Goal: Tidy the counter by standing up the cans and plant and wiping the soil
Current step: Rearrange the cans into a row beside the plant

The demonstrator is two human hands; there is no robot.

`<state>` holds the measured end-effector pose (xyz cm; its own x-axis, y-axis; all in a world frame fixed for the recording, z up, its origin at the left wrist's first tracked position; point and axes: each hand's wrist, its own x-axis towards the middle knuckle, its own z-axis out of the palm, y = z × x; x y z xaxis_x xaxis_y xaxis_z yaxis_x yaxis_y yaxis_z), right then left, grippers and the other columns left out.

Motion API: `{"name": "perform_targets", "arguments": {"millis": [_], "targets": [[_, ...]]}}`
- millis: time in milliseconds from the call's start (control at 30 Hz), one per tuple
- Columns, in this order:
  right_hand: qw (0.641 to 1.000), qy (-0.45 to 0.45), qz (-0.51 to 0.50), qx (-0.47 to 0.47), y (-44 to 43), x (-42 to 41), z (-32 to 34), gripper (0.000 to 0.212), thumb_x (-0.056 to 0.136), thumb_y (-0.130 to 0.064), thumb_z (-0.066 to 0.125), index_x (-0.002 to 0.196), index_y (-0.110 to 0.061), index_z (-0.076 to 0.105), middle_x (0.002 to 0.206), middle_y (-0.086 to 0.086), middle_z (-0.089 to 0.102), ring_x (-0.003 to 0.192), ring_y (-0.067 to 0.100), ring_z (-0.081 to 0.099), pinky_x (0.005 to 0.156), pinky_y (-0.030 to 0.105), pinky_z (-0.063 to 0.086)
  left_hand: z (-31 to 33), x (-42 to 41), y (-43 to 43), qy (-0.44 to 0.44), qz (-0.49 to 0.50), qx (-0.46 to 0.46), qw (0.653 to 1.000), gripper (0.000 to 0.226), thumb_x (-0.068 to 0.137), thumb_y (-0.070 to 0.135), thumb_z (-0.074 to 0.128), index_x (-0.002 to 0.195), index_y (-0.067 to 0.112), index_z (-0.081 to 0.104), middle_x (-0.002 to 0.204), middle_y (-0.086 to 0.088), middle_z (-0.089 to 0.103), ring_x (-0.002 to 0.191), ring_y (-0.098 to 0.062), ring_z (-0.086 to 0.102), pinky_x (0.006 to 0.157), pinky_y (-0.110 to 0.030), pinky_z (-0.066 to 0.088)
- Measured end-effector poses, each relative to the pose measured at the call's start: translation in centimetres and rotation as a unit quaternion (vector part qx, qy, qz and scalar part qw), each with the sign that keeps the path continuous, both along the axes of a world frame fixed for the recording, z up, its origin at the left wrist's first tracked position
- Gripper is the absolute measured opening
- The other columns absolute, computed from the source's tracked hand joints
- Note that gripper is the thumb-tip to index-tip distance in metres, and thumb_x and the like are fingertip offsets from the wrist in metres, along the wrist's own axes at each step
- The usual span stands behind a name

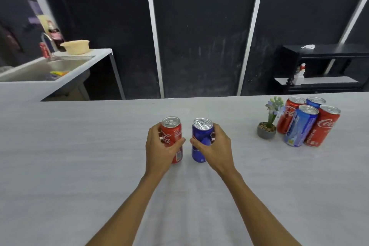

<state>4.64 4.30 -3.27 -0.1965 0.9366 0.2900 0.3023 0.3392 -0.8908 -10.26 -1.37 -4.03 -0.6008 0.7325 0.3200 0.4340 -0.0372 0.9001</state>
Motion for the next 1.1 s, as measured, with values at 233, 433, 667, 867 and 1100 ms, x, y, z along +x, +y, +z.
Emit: {"name": "perform_targets", "arguments": {"millis": [233,433,667,867,1100], "targets": [[0.999,-0.003,0.031,-0.008,-1.4,-6.8,-0.7,0.070,0.069,-0.034,0.083,0.129,-0.022,0.047,0.124,-0.007,0.058,0.106,0.006,0.051,0.078,0.005,0.038,-1.1,-6.5,-1.8,-0.011,0.050,0.000,0.999,0.079,0.070,0.032,0.082,0.136,0.022,0.041,0.137,-0.002,0.050,0.121,-0.019,0.051,0.096,-0.039,0.049],[0.999,-0.008,0.048,-0.014,-1.7,-10.9,-1.3,0.072,0.070,-0.035,0.083,0.130,-0.021,0.046,0.126,-0.006,0.057,0.109,0.008,0.051,0.086,0.016,0.043,-1.8,-10.4,-2.3,-0.008,0.065,0.002,0.998,0.081,0.067,0.034,0.083,0.136,0.021,0.042,0.136,-0.003,0.052,0.118,-0.017,0.052,0.092,-0.035,0.049],[0.999,-0.009,0.047,-0.012,-1.5,-13.3,-1.8,0.073,0.071,-0.037,0.082,0.132,-0.023,0.044,0.128,-0.007,0.055,0.108,0.005,0.049,0.079,0.007,0.039,-2.0,-12.5,-2.7,0.005,0.048,0.007,0.999,0.081,0.065,0.038,0.083,0.134,0.024,0.043,0.131,0.003,0.052,0.110,-0.012,0.053,0.080,-0.018,0.045],[0.999,-0.021,0.048,-0.008,-1.4,-14.4,-2.0,0.074,0.072,-0.038,0.081,0.134,-0.023,0.042,0.131,-0.005,0.054,0.110,0.004,0.047,0.085,0.013,0.041,-2.1,-13.1,-2.7,0.011,0.034,-0.003,0.999,0.088,0.060,0.051,0.076,0.136,0.022,0.042,0.135,-0.001,0.052,0.114,-0.014,0.053,0.085,-0.024,0.047],[0.999,-0.029,0.041,-0.003,-1.2,-14.8,-2.3,0.075,0.072,-0.039,0.080,0.135,-0.023,0.042,0.132,-0.004,0.054,0.115,0.009,0.050,0.088,0.017,0.043,-2.2,-13.4,-2.7,0.010,0.037,-0.003,0.999,0.090,0.060,0.051,0.075,0.138,0.021,0.041,0.138,-0.004,0.051,0.117,-0.017,0.053,0.087,-0.026,0.046]]}}
